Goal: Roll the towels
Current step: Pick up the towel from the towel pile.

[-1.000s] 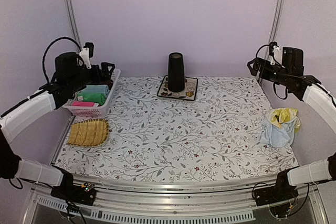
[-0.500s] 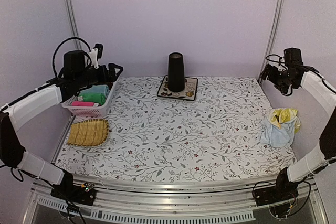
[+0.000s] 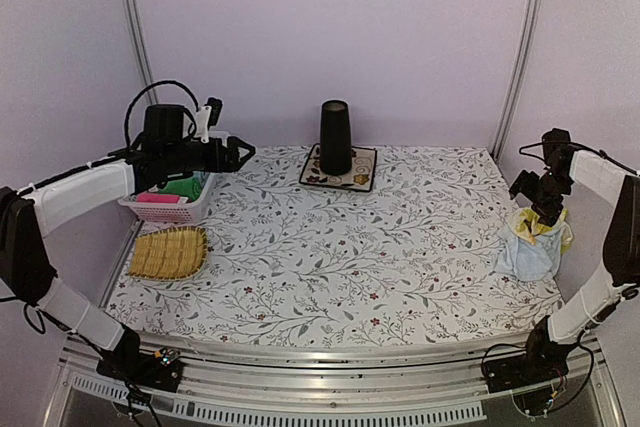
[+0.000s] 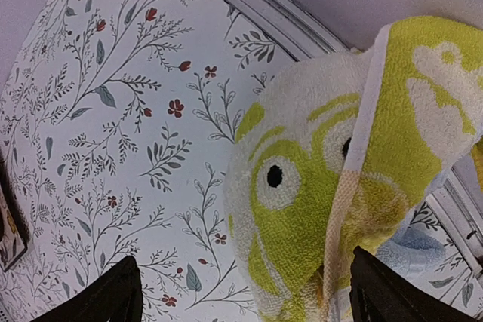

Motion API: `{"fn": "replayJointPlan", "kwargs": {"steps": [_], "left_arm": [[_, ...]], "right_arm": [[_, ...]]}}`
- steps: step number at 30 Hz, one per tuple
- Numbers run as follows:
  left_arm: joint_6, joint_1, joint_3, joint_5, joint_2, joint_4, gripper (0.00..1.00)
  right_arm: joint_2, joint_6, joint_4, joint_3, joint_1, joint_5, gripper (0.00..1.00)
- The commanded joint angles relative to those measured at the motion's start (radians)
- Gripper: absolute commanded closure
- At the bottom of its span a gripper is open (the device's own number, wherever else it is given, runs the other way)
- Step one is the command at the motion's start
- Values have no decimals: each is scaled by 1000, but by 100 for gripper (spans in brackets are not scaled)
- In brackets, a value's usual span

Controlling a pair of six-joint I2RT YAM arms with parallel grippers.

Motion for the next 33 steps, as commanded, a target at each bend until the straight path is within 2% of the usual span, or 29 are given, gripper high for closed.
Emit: {"fn": "replayJointPlan", "kwargs": {"steps": [1,6,8,12,25,29,33], "left_arm": [[8,-23,38,22,28,-2,3],[5,-31,49,32,51,6,3],[3,-35,55,38,62,5,3],[3,-40,69,42,77,6,3],[2,-57,102,62,119,5,3],[-1,-64,104,64,128,8,3],[0,-66,109,65,134,10,3]], "right_arm": [[16,27,-21,-33,-17,29,6],[-9,43,-25,-53,-20,68,9],[-16,46,-26,-64,-19,79,18],[-31,55,-28,-86,-21,85,25],[-136,47,6,-142,-34,104,28],[-124,51,8,-158,-61,106,35],[-107,46,27,-161,-64,106,37]]}}
